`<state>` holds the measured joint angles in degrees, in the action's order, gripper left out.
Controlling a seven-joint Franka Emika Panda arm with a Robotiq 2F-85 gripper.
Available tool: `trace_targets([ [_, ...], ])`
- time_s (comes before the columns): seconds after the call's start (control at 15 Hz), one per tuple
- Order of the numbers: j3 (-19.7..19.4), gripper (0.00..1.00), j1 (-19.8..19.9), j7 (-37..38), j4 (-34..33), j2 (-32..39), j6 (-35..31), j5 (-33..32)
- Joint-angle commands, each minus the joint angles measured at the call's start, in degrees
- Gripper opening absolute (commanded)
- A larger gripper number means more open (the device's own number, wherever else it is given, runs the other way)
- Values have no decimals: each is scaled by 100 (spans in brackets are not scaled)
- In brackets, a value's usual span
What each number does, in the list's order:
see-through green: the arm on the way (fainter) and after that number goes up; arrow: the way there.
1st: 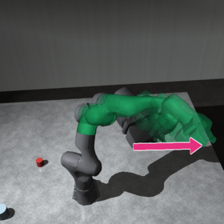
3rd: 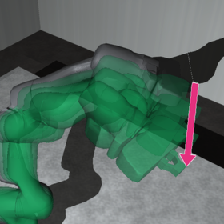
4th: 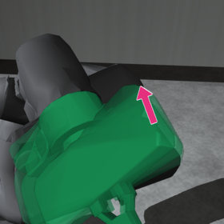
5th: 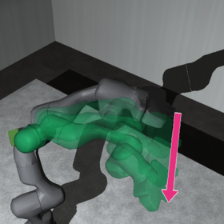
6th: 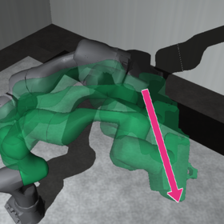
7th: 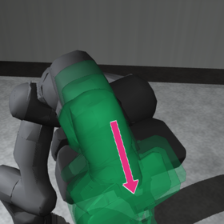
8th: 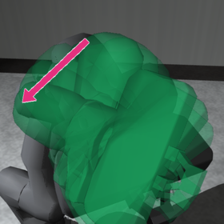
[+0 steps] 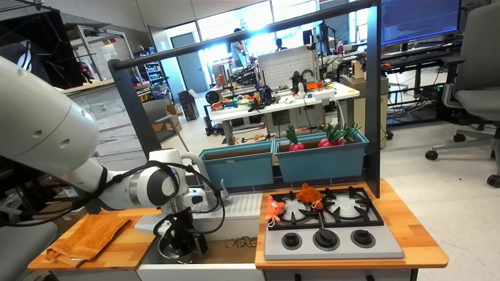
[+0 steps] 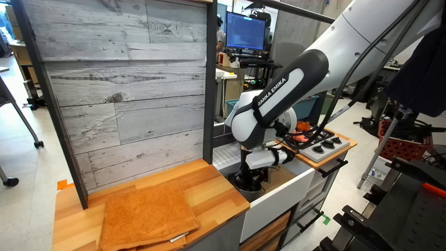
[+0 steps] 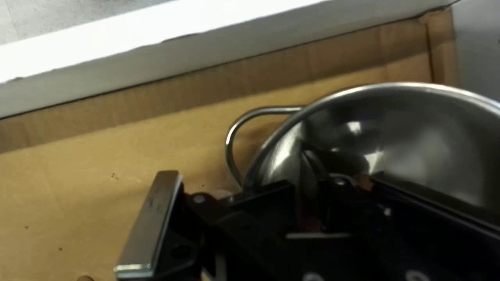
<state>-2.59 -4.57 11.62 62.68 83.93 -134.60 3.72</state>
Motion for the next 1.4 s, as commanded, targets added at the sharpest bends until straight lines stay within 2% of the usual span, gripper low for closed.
trace_targets([
  [0.0, 199, 0, -14, -417, 861, -532, -657, 2],
  [0.53, 780, 0, 20, -1452, 3113, -2132, -2289, -47],
  [0.87, 996, 0, 91, -1681, 4473, -3059, -3199, -135],
  [0.93, 927, 10, 29, -1522, 4747, -3253, -3211, -93],
  [1.0, 871, 28, 2, -1420, 4855, -3341, -3214, -64],
  [1.13, 616, 41, -130, -1031, 4970, -3451, -3190, 24],
  [1.2, 831, 22, -19, -1283, 4563, -3133, -3010, -72],
  [1.27, 759, 29, -29, -1178, 4674, -3224, -3019, -65],
  [1.33, 714, 62, -28, -1131, 4733, -3274, -3022, -62],
])
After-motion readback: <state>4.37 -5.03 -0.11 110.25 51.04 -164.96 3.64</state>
